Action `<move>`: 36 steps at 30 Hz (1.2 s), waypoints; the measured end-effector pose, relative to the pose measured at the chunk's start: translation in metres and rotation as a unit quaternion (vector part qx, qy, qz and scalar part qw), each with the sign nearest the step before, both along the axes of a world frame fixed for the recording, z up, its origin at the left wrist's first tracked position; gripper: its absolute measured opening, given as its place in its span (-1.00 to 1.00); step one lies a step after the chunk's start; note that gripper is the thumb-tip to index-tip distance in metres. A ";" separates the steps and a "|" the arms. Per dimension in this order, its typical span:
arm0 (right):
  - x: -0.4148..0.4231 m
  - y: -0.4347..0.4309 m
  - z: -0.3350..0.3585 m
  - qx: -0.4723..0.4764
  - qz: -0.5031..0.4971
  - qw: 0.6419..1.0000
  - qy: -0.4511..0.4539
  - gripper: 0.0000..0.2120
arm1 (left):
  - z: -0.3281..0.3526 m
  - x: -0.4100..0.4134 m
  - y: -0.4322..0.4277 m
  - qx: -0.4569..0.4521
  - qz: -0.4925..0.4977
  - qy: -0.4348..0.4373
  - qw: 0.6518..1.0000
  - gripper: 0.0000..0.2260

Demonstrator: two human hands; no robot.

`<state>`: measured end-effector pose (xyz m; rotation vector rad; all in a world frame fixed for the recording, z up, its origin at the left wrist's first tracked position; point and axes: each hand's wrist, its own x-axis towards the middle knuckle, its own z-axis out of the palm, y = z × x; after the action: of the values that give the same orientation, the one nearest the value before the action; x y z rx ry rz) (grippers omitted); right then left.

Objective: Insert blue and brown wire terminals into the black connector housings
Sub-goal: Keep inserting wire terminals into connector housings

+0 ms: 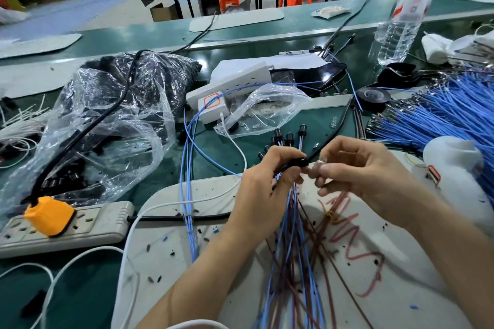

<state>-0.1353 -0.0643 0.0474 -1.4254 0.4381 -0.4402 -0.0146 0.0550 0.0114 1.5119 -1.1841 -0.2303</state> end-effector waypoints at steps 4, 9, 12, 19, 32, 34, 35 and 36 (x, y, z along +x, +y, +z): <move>-0.003 -0.003 0.003 0.000 -0.024 0.999 -0.038 -0.74 | 0.000 -0.005 -0.001 0.010 -0.024 0.008 1.000 -0.86; -0.004 -0.001 0.003 0.018 0.007 0.998 -0.055 -0.76 | 0.002 -0.006 0.000 -0.003 -0.038 0.043 0.998 -0.82; -0.003 0.001 0.004 0.000 0.017 0.998 -0.053 -0.83 | 0.002 -0.006 0.001 -0.001 -0.043 0.027 0.999 -0.84; -0.002 0.007 0.002 -0.140 -0.030 0.988 -0.061 -0.86 | 0.001 -0.006 0.001 0.019 -0.051 -0.012 0.998 -0.78; -0.004 0.000 -0.002 -0.233 -0.043 0.972 0.003 -0.90 | 0.002 -0.001 0.001 0.026 -0.029 -0.055 0.998 -0.89; -0.004 -0.002 -0.002 -0.215 -0.032 0.976 0.012 -0.90 | 0.002 0.000 0.001 0.029 -0.039 -0.026 0.998 -0.90; -0.004 -0.002 -0.002 -0.199 -0.025 0.980 0.012 -0.91 | 0.003 -0.001 0.001 0.031 -0.047 -0.006 0.998 -0.89; -0.004 -0.003 -0.001 -0.182 -0.017 0.983 0.011 -0.92 | 0.003 -0.001 0.001 0.032 -0.055 0.018 0.998 -0.88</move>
<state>-0.1391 -0.0673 0.0467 -1.7785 0.4138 -0.5527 -0.0155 0.0565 0.0140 1.4923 -1.2437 -0.3706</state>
